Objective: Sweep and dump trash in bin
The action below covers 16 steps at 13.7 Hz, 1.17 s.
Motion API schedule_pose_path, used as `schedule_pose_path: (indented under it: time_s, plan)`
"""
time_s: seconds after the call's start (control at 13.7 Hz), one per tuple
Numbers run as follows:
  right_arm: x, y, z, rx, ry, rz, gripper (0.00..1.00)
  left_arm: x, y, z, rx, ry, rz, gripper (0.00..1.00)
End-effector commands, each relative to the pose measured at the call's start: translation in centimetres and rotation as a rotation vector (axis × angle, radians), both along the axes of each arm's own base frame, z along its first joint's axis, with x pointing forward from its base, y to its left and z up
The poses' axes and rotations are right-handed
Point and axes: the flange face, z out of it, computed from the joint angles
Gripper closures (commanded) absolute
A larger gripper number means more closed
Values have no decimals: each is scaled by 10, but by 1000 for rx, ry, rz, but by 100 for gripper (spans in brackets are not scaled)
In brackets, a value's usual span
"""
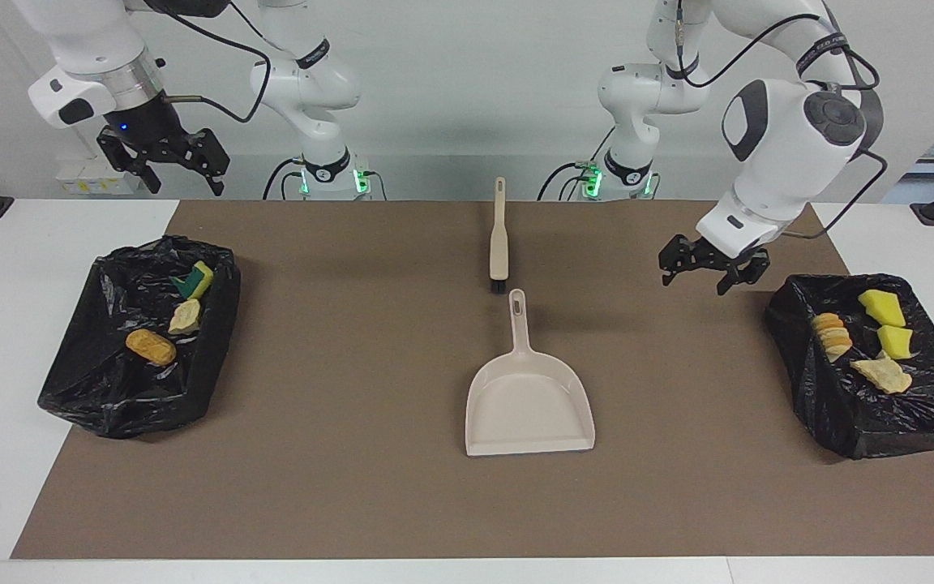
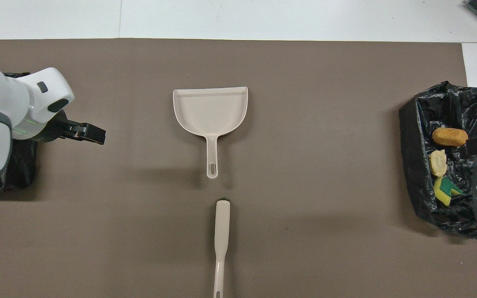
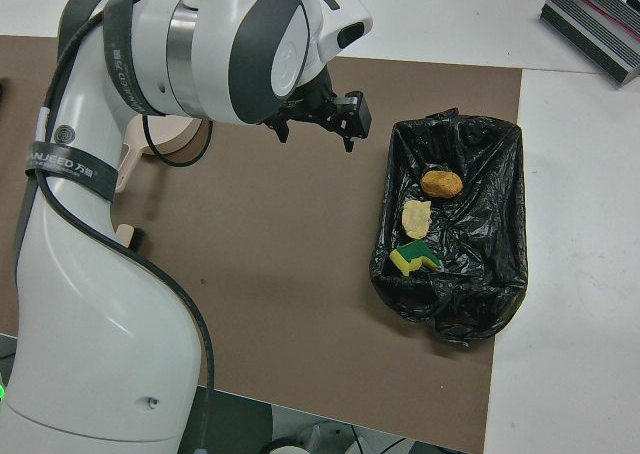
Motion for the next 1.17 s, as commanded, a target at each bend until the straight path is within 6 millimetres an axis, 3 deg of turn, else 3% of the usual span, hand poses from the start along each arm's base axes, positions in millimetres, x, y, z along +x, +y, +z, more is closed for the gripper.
schedule_pose_path:
  time_s: [0.0,0.15,0.22,0.29,0.66,0.8,1.1]
  plan:
    - [5,10,-7,3,8,19,0,-6,29,14,3,-20,-20,0]
    - [8,12,-13,8,24,23,0,-1,47,41,92,-56,-69,0]
    - [5,13,-2,14,45,21,0,0,53,56,107,-66,-80,0]
    - [16,14,1,15,65,7,0,2,57,71,104,-76,-72,0]
    - [22,14,1,5,54,6,0,-14,64,121,89,-34,-57,0]
    - [22,13,2,5,51,3,0,-34,63,132,70,-19,-37,0]
    - [23,18,2,12,44,10,0,-56,61,118,38,26,-18,0]
